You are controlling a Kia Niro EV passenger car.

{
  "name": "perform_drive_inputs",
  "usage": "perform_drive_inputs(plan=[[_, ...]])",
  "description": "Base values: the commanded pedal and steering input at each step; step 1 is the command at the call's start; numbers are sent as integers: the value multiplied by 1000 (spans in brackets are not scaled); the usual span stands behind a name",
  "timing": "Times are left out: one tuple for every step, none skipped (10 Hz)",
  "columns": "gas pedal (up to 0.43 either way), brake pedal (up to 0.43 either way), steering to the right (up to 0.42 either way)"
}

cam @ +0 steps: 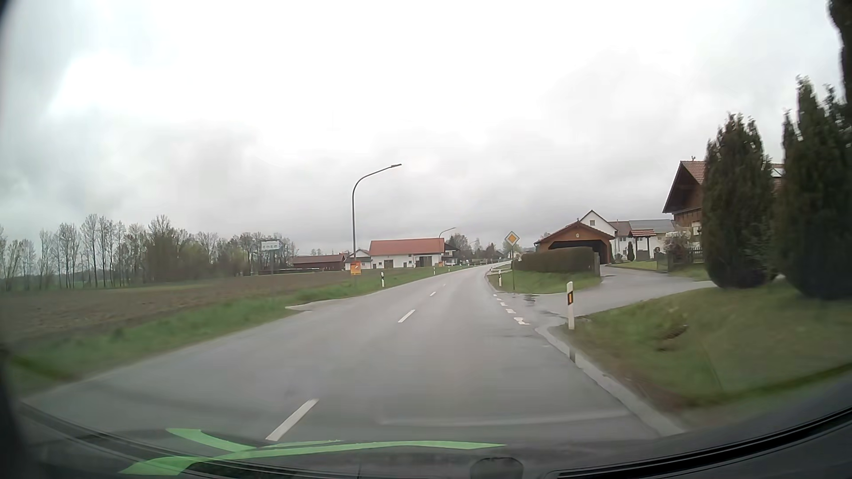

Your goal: Follow the waypoints while adhering to traffic rules and regulations

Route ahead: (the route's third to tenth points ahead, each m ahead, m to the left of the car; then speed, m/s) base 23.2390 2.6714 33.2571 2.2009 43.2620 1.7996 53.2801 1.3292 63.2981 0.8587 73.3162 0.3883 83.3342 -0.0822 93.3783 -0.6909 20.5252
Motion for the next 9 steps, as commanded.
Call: perform_drive_inputs(plan=[[59,0,1],[67,0,1],[87,0,1],[110,0,1],[110,0,1],[110,0,1],[110,0,1],[87,0,1],[28,0,1]])
